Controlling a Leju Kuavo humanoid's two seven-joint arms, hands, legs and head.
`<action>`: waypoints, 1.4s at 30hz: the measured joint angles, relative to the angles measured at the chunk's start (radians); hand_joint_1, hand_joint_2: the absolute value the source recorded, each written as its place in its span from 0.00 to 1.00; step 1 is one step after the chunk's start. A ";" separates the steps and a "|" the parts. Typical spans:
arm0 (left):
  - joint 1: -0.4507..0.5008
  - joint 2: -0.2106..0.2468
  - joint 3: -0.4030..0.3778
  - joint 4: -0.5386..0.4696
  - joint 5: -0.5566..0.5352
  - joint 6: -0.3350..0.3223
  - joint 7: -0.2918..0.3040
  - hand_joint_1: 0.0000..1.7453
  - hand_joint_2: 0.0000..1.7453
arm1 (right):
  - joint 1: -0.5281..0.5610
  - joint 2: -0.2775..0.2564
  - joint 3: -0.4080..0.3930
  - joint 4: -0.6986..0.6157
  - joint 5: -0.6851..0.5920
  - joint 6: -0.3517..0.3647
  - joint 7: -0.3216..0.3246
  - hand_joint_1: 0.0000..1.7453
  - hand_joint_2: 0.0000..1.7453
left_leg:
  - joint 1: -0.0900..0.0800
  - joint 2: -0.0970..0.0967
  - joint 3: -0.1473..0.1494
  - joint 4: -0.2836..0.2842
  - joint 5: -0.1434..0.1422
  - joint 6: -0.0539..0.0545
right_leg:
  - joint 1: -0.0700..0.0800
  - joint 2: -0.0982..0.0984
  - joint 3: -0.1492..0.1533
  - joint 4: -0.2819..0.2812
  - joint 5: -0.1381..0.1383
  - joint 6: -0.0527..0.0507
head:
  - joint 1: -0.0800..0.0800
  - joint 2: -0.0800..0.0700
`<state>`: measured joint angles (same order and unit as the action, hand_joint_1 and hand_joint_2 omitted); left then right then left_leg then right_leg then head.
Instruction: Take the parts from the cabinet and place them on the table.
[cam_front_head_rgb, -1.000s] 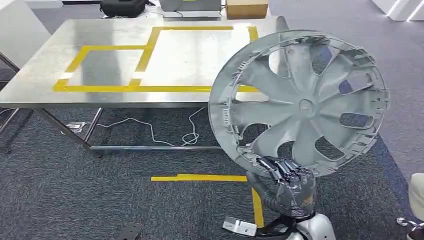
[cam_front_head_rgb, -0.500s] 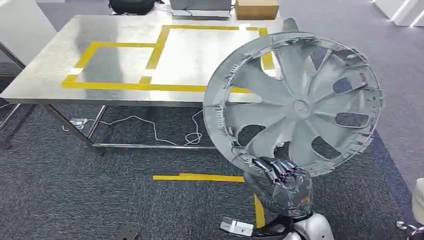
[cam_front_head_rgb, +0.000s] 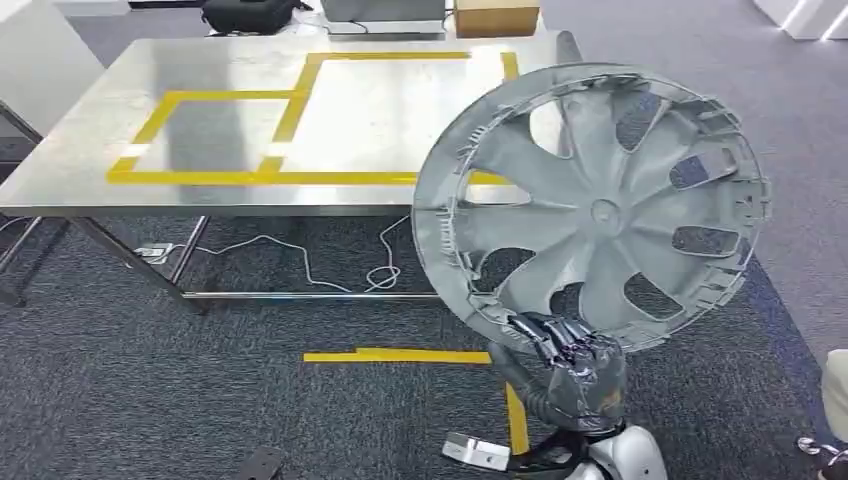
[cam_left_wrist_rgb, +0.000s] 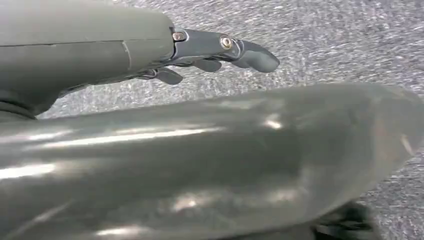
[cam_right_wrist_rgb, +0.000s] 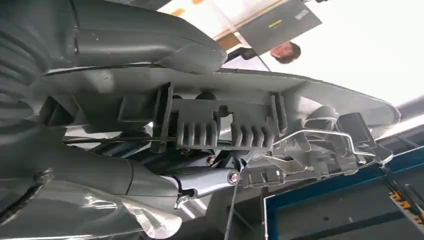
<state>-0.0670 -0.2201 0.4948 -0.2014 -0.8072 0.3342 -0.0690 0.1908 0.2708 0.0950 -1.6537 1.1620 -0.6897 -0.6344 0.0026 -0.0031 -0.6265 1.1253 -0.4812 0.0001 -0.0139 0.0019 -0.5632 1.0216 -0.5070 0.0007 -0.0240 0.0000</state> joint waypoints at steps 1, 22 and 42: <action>0.000 0.000 0.000 0.000 -0.002 0.000 0.000 0.00 0.00 | 0.003 0.000 0.000 0.000 -0.005 0.000 0.000 1.00 1.00 | -0.001 0.000 0.031 -0.067 0.015 0.006 | 0.000 0.000 0.002 0.000 -0.002 0.002 | 0.001 0.000; -0.005 -0.005 0.023 0.000 -0.042 -0.002 0.012 0.00 0.00 | 0.028 -0.028 0.003 -0.003 -0.049 0.000 0.018 1.00 1.00 | -0.006 -0.002 0.044 -0.092 -0.014 0.004 | -0.001 -0.002 0.004 -0.016 0.003 0.011 | 0.008 0.000; -0.006 -0.003 0.038 0.000 -0.062 -0.008 0.011 0.00 0.00 | 0.027 -0.045 0.003 -0.003 -0.054 0.000 0.057 1.00 1.00 | 0.003 0.000 0.047 -0.106 -0.009 0.041 | 0.001 -0.003 -0.144 0.288 -0.145 0.048 | 0.008 0.000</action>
<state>-0.0734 -0.2232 0.5326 -0.2014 -0.8694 0.3262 -0.0580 0.2177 0.2254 0.0984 -1.6567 1.1082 -0.6897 -0.5775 0.0054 -0.0027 -0.5799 1.0192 -0.4897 0.0407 -0.0131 -0.0010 -0.7077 1.3100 -0.6524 0.0490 -0.0160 0.0000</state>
